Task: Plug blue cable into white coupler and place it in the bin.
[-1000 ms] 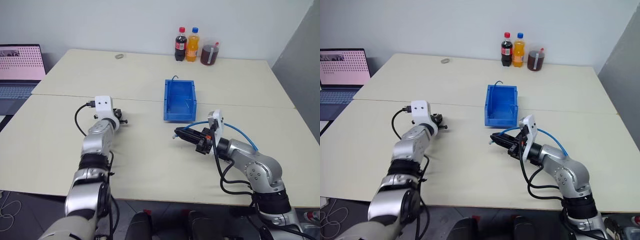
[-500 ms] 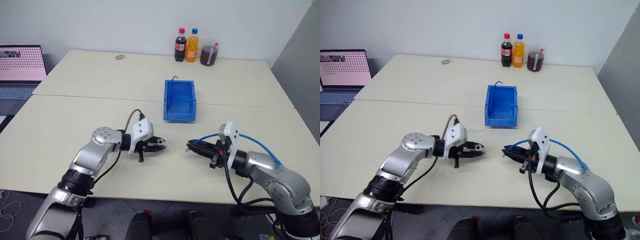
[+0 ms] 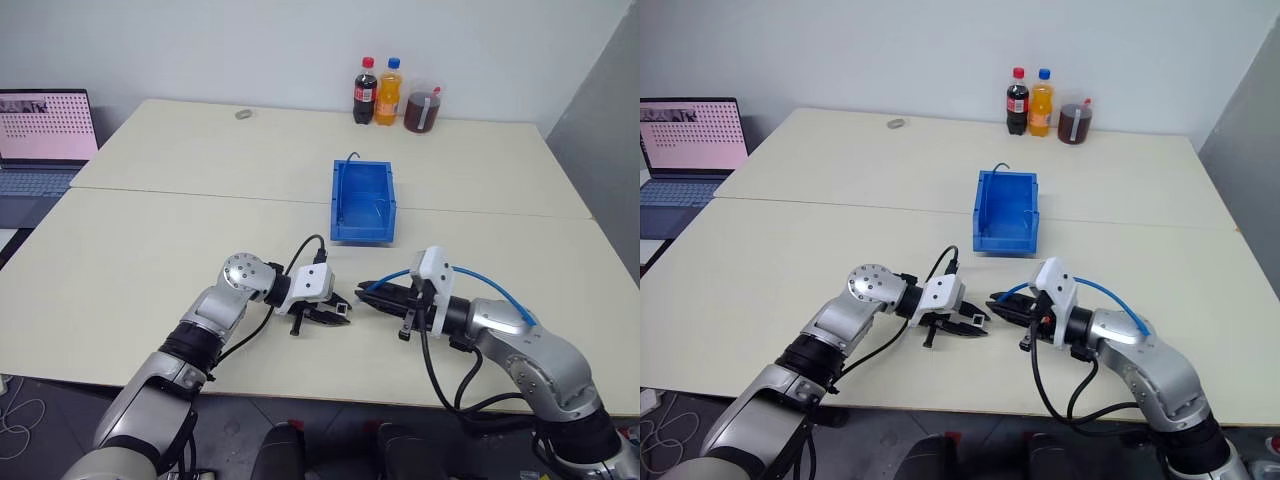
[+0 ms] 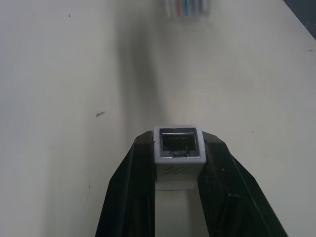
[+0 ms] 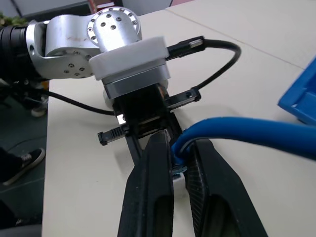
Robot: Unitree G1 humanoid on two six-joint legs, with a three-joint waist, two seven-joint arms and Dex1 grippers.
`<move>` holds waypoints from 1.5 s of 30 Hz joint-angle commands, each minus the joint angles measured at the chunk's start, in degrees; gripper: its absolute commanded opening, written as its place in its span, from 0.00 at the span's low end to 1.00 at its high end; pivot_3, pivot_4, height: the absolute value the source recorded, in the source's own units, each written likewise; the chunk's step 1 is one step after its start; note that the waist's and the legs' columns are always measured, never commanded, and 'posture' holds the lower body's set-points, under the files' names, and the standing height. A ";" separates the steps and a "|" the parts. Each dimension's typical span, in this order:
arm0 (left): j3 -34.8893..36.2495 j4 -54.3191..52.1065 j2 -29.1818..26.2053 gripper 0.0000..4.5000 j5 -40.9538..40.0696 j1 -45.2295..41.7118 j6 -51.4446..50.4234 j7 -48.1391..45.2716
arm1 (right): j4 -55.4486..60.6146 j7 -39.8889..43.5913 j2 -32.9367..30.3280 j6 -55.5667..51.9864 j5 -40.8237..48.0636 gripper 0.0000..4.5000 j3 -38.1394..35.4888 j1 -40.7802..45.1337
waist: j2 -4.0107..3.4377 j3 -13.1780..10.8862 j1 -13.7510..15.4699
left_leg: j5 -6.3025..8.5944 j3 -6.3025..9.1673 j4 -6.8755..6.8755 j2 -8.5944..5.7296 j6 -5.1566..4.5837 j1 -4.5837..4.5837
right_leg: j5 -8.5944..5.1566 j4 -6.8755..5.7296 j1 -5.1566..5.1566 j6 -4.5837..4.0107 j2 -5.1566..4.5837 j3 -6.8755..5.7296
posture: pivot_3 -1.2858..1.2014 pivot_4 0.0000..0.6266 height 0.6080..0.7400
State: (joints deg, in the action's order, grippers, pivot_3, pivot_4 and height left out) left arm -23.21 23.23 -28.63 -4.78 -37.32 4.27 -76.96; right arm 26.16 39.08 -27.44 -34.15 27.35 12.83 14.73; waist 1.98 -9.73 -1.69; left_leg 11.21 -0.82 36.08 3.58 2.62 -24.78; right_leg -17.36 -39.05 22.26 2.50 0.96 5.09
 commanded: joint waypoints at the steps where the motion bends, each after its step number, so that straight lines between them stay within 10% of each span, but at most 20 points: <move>1: -0.60 1.82 0.62 0.18 2.17 0.02 -0.57 0.31 | -2.43 1.51 1.62 4.12 -3.56 0.03 3.06 1.92 | -0.01 0.02 0.01 | 0.00 0.00 0.00 0.00 0.00 0.00 | 0.00 -0.01 0.00 0.01 0.00 -0.01 | 0.52 0.24 1.00; 45: 0.41 1.01 2.78 0.18 3.26 1.10 -3.50 1.86 | -10.79 3.86 1.55 1.94 -18.59 0.02 11.58 6.76 | -0.53 0.74 0.11 | -0.04 0.03 0.05 -0.02 -0.05 0.23 | 0.02 -0.09 -0.21 0.05 0.00 -0.02 | 0.52 0.24 1.00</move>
State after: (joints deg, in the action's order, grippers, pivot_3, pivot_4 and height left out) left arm -21.71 24.41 -26.72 -3.39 -36.75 1.33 -76.14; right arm 16.76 42.49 -24.87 -30.51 10.23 22.75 22.07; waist 1.46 -8.99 -1.57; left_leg 11.18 -0.79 36.13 3.57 2.57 -24.51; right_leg -17.34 -39.14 22.02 2.55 0.97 5.07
